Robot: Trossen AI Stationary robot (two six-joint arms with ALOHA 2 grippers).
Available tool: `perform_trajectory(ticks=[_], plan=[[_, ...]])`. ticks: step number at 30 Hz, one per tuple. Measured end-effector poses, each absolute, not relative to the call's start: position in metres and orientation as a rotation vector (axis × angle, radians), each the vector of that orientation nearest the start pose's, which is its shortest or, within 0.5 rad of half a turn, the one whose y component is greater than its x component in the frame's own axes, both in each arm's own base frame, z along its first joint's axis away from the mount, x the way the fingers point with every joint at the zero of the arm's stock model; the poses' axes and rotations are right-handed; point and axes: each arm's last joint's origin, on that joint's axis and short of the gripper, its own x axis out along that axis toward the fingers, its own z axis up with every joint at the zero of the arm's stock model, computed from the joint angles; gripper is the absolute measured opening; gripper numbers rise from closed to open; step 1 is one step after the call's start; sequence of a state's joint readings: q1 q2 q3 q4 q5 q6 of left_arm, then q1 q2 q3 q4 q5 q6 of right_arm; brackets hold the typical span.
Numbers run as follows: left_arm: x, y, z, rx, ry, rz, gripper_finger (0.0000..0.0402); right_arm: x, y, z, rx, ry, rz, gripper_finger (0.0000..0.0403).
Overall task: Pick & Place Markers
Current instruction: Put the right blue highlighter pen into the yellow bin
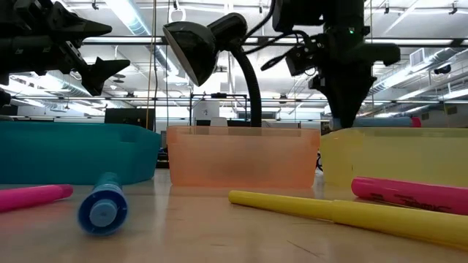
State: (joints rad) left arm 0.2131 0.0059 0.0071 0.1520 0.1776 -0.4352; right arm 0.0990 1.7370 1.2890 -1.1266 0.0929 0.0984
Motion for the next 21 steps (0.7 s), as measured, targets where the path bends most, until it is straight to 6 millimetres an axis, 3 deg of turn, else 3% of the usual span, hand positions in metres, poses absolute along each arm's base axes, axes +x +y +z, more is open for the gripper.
perform_trajectory(ticks=[21], plan=[[0.095,0.015,0.18,-0.405,-0.155,0.002,0.0342,0.3,0.035,0.178,0.029,1.547,-0.05,0.0073]])
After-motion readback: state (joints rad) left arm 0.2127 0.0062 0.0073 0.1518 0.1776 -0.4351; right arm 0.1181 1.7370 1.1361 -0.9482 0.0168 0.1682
